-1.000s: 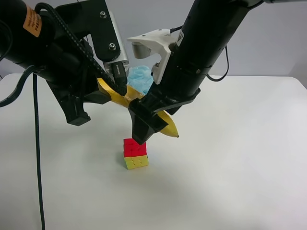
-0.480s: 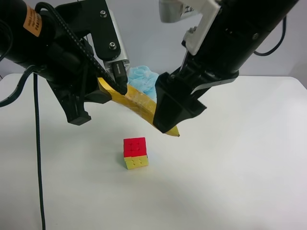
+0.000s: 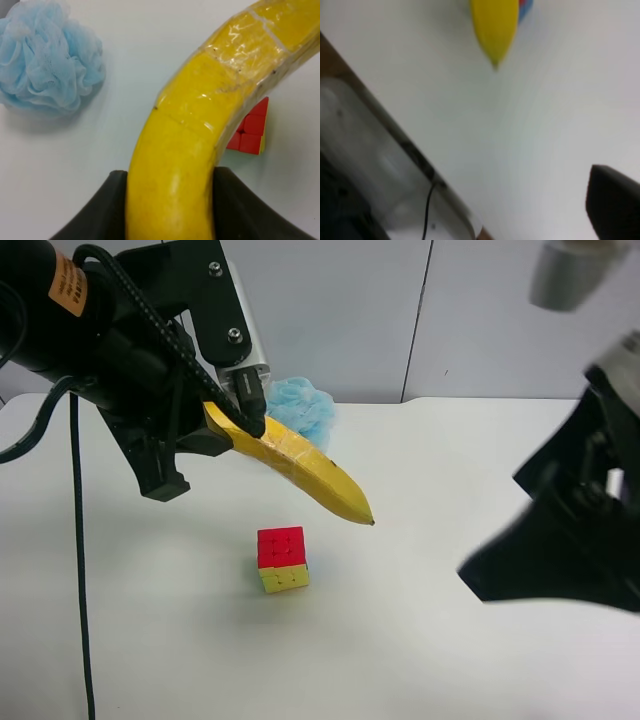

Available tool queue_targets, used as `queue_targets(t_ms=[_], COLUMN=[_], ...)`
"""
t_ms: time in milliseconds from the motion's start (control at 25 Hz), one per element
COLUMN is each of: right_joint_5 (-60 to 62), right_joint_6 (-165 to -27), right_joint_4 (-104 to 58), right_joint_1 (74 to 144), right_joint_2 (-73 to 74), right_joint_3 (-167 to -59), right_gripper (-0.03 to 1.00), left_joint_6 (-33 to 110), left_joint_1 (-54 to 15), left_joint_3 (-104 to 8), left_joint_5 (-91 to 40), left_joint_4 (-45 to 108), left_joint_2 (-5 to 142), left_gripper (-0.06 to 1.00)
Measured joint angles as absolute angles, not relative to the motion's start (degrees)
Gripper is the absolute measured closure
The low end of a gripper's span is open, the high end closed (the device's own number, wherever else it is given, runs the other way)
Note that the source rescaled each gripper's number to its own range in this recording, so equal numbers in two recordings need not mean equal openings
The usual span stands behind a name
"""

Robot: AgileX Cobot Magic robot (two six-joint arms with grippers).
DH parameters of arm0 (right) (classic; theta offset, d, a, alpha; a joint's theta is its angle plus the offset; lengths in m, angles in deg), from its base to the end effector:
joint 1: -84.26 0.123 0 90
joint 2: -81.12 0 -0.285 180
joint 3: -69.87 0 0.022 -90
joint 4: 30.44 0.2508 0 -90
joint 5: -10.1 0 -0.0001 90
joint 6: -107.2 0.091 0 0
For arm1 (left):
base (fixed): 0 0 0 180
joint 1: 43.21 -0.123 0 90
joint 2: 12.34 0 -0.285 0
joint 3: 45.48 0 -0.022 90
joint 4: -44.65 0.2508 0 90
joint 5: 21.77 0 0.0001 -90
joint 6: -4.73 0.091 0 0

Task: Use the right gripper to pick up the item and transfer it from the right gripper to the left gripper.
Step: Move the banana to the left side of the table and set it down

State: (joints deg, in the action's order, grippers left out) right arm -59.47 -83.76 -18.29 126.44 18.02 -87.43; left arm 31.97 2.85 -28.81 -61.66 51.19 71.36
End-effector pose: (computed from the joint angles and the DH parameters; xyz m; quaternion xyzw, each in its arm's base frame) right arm 0.1045 0.1189 0.3366 -0.4212 0.8756 0.1580 0.1761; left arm 0.1974 -0.1952 0.3131 0.5835 0.7362 -0.0069 0.3428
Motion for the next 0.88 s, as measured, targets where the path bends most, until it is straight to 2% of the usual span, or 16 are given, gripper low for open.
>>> queue_targets(t_ms=[280, 480, 880], right_joint_5=[-58.06, -55.93, -52.66], right_joint_6=[-83.74, -83.74, -81.54], right_joint_4=[-18.30, -19.64, -21.02], right_joint_1=[126.44, 126.44, 126.44], right_joint_2=[38.54, 50.68, 58.42], right_joint_3=[-71.55, -64.64, -62.44], right_gripper=[-0.03, -0.03, -0.03], left_joint_6=[31.97, 31.97, 31.97], left_joint_1=[2.85, 2.85, 2.85], left_joint_3=[-28.81, -28.81, -28.81], left_joint_5=[-61.66, -61.66, -61.66], left_joint_4=[51.07, 51.01, 50.96], left_joint_2=[71.36, 71.36, 71.36], left_gripper=[0.93, 0.93, 0.93])
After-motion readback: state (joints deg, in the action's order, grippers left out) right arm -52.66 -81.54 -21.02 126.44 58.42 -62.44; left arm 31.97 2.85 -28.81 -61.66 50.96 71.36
